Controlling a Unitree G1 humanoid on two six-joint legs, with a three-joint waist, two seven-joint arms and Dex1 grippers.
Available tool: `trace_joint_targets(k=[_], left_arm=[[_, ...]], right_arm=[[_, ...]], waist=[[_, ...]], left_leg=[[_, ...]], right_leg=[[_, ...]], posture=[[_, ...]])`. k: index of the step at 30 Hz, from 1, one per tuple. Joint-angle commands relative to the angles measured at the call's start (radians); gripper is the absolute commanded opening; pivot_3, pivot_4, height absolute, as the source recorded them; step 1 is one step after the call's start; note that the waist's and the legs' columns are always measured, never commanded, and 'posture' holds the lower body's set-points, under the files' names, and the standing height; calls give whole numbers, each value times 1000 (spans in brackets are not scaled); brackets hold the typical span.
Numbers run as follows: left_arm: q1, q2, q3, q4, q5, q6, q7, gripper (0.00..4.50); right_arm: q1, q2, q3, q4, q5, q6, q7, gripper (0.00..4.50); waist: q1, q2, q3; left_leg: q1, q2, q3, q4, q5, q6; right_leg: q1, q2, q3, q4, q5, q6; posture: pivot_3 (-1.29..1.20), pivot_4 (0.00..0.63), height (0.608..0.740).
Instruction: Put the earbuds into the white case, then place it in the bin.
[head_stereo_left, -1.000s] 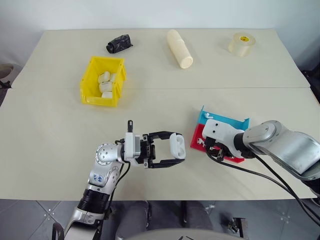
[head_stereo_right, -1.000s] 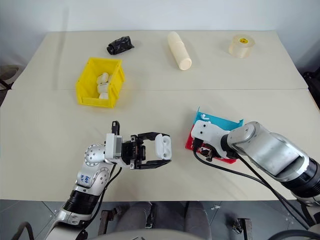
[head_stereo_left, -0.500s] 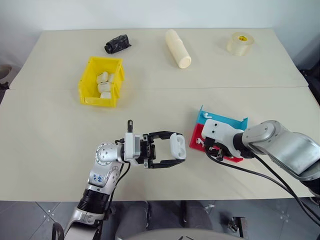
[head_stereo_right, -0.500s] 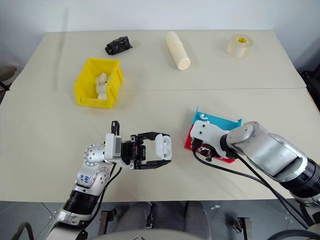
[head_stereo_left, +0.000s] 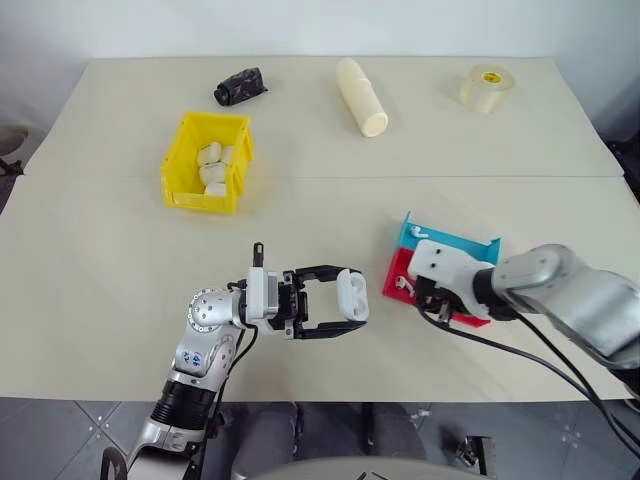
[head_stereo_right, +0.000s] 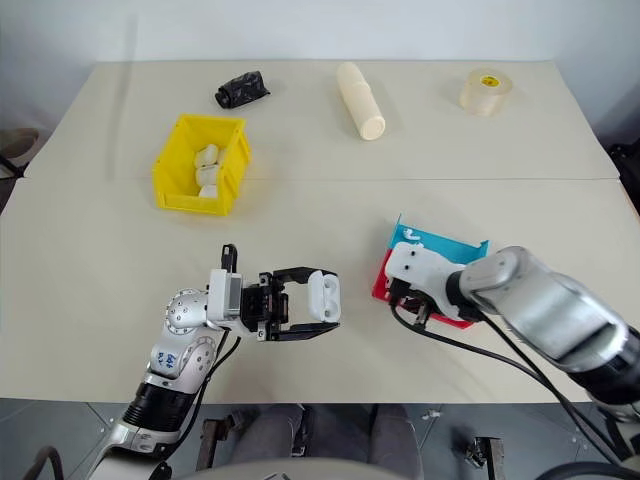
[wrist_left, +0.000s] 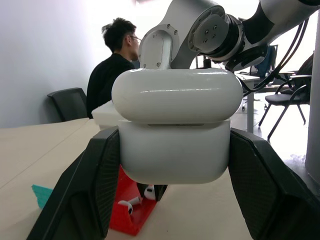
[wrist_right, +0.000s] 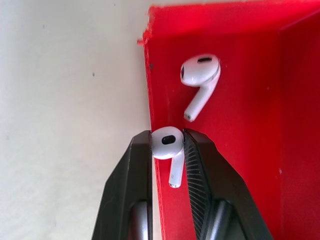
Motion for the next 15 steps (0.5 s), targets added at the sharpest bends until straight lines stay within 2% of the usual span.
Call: trace_joint_targets(k=[1, 4, 8, 12, 15], left_arm=[[5, 26, 21, -34, -35, 62, 18, 2798], [2, 33, 26, -22, -43, 55, -9, 2798], [-15, 37, 37, 9, -43, 33, -46, 2798], [-32, 53, 54, 20, -50, 55, -56, 2798], [-41, 62, 65, 18, -65, 82, -60, 2798]], right_arm=[[134, -2, -232, -47, 79, -214, 113, 513], [314, 100, -419, -18, 136, -423, 176, 513], [566, 258, -569, 77, 95, -819, 284, 513], [643, 408, -657, 136, 181, -927, 265, 513], [662, 471, -646, 155, 198, -974, 268, 513]], waist=[[1, 0, 0], [-1, -1, 0], [3, -1, 0], [-4, -1, 1], [-9, -1, 1]], left_leg=[[0, 0, 0, -1, 0, 0], [1, 0, 0, -5, 0, 0], [2, -1, 1, -6, 0, 0], [3, -1, 1, -5, 0, 1], [7, 1, 2, -5, 1, 1]], right_leg=[[0, 0, 0, -1, 0, 0], [1, 0, -1, -2, 0, 1], [2, 0, -2, -1, 1, 1], [5, 0, -2, -2, 2, 3], [6, 1, 0, -5, 2, 3]], posture=[[0, 150, 740], [0, 150, 740], [0, 150, 740], [0, 150, 740], [0, 150, 740]])
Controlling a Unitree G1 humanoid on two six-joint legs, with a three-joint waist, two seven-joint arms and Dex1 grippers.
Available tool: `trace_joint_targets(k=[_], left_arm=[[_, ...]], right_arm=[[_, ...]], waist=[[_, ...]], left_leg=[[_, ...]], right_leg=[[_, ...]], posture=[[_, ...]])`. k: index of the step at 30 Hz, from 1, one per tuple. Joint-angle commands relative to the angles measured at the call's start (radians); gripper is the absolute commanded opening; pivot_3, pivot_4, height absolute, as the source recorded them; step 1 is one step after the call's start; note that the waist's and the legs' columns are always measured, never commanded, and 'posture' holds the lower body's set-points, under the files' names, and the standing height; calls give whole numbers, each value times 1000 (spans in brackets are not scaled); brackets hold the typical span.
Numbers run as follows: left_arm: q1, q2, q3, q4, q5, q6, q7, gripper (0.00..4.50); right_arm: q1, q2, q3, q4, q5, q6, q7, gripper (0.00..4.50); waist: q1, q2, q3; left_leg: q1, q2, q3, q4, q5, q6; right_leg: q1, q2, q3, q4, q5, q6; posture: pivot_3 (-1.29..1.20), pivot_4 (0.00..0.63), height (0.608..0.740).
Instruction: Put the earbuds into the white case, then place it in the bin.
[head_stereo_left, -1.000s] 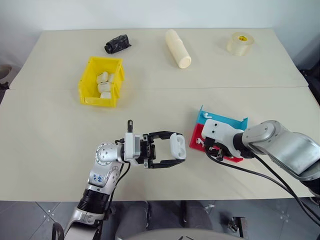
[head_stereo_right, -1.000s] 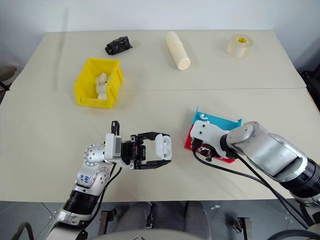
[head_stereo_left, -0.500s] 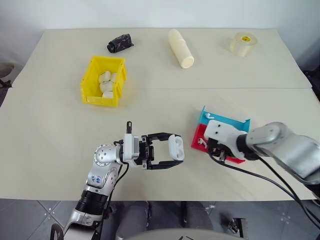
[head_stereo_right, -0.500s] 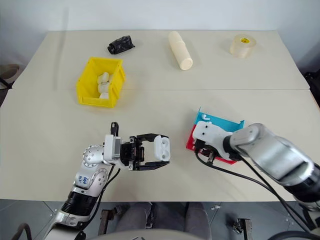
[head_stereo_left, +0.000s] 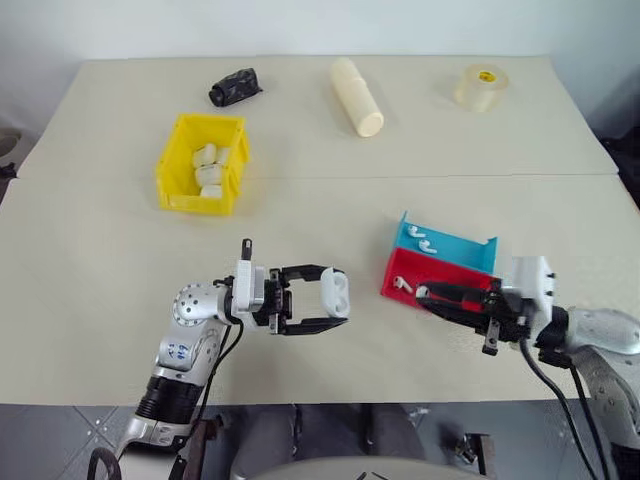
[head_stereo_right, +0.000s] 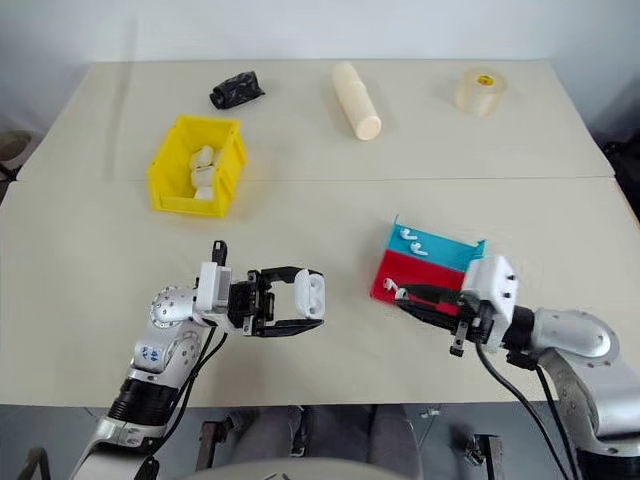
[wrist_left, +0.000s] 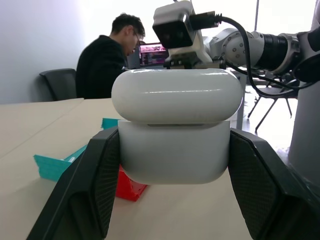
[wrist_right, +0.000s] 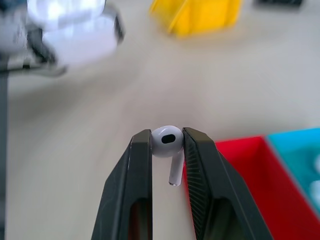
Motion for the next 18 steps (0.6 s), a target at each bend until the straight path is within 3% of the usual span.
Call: trace_joint_targets(k=[1, 9, 18], left_arm=[[-12, 12, 26, -24, -47, 24, -10, 2798], [-28, -7, 33, -45, -62, 55, -5, 2798], [-38, -14, 41, -76, -91, 91, -1, 2798]], right_arm=[[8, 50, 2, -7, 41, -62, -4, 513], [-69, 221, 137, -99, 135, -84, -89, 513], [-161, 297, 252, -151, 174, -60, -187, 513]], waist=[[1, 0, 0], [2, 1, 0], [4, 1, 0]], left_leg=[[0, 1, 0, 0, 0, -1], [0, 3, -1, -1, 2, -3], [-1, 2, -2, -1, 2, -3]], right_leg=[[0, 1, 0, 0, 0, -1], [-1, 2, 0, 1, 1, -3], [-2, 2, 0, 1, 1, -3]], posture=[[0, 150, 740], [0, 150, 740], [0, 150, 740]])
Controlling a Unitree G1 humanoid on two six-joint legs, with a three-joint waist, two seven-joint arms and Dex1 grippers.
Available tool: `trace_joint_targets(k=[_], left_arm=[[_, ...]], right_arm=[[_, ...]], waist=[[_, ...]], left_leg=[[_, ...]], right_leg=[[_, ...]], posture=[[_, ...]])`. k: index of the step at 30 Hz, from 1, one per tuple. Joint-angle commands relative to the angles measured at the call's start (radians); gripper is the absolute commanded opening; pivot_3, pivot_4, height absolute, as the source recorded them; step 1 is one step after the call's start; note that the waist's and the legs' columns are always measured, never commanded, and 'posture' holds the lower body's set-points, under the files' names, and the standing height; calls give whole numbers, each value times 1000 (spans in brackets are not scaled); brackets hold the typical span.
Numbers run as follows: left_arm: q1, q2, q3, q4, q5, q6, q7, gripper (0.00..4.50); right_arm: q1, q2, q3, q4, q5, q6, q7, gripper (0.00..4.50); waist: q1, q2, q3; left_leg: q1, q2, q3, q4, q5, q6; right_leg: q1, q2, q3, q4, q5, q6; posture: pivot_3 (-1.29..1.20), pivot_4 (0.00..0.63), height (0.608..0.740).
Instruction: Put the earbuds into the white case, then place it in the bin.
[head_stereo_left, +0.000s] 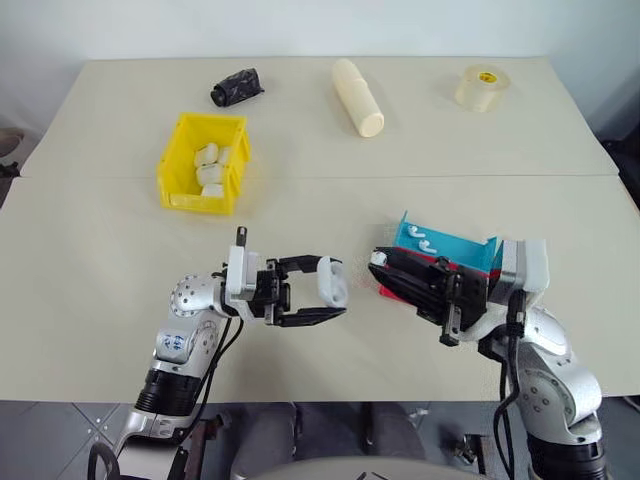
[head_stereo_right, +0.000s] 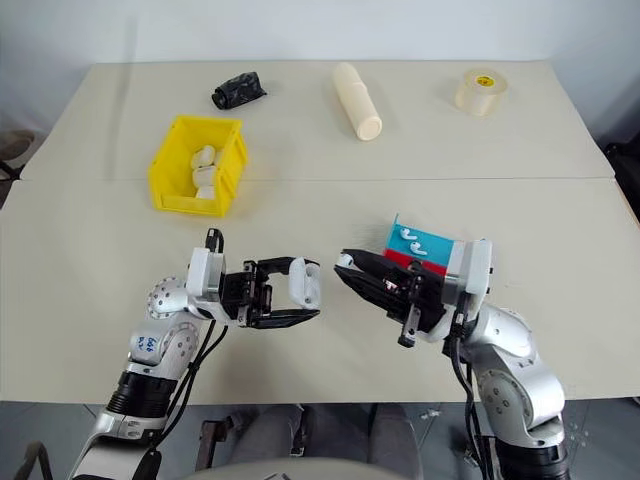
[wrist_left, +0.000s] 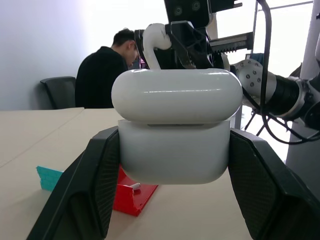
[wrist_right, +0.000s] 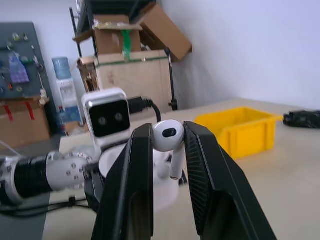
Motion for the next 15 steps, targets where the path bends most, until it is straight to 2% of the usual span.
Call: trace_joint_targets(k=[1, 15], left_arm=[[-15, -5, 7, -60, -37, 17, 6, 2798], [-53, -21, 9, -122, -76, 93, 35, 2798]], right_arm=[[-19, 17, 15, -41, 38, -6, -26, 513], [-55, 78, 96, 77, -41, -117, -9, 513]], waist=[[0, 0, 0], [-3, 0, 0]], left_leg=[[0, 0, 0, 0, 0, 0], [0, 0, 0, 0, 0, 0]], right_leg=[[0, 0, 0, 0, 0, 0], [-1, 0, 0, 3, 0, 0]], posture=[[0, 150, 740], [0, 150, 740]])
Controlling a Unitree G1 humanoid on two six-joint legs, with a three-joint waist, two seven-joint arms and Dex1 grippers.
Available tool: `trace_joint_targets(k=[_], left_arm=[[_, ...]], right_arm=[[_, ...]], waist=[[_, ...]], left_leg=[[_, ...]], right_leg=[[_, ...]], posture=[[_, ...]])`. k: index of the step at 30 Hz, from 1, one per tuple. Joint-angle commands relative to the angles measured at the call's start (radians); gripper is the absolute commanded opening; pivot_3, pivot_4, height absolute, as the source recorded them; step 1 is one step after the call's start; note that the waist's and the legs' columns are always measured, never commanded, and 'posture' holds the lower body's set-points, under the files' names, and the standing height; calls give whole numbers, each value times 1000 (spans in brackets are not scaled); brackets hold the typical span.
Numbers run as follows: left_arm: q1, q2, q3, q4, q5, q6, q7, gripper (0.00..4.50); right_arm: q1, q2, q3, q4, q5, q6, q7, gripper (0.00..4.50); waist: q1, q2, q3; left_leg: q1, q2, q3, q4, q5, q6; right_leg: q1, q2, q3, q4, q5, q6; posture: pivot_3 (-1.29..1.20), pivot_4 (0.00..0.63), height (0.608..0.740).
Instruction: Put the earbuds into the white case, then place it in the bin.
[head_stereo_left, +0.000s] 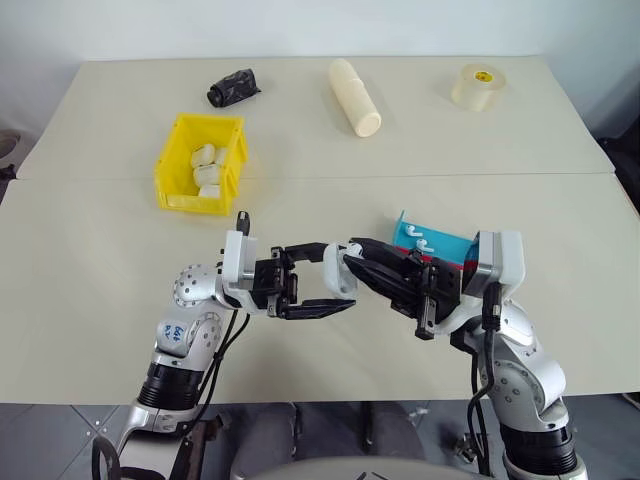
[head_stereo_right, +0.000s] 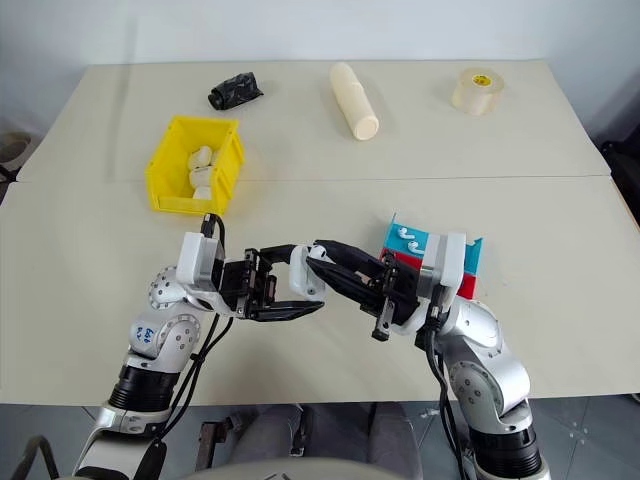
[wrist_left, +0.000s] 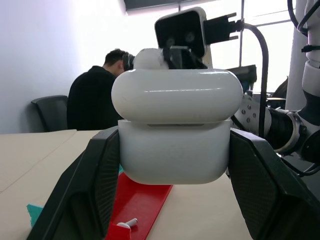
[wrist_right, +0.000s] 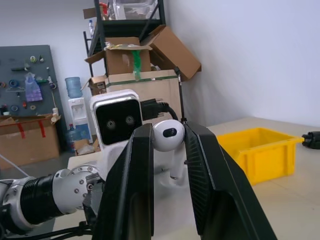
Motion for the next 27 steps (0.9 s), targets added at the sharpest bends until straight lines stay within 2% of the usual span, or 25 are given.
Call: trace_joint_targets(k=[1, 12, 26, 27], left_arm=[[-12, -2, 10, -57, -30, 9, 9, 2798], [-13, -13, 5, -67, -31, 21, 13, 2798], [-34, -25, 16, -80, -33, 28, 29, 2798], [-35, -25, 16, -80, -33, 27, 27, 2798]], right_arm=[[-9, 17, 3, 13, -12, -47, 8, 513], [-23, 49, 44, 60, -32, -70, 5, 513], [-5, 1, 69, 97, -1, 14, 24, 513], [-8, 1, 70, 99, -3, 12, 27, 1074]], waist=[[0, 0, 0], [0, 0, 0], [0, 0, 0], [0, 0, 0]], left_leg=[[0, 0, 0, 0, 0, 0], [0, 0, 0, 0, 0, 0], [0, 0, 0, 0, 0, 0], [0, 0, 0, 0, 0, 0]], right_leg=[[0, 0, 0, 1, 0, 0], [-1, 0, 0, 2, 0, 0], [-1, 0, 0, 2, 0, -1], [-1, 0, 0, 2, 0, -1]], posture=[[0, 150, 740], [0, 150, 740], [0, 150, 740], [0, 150, 740]])
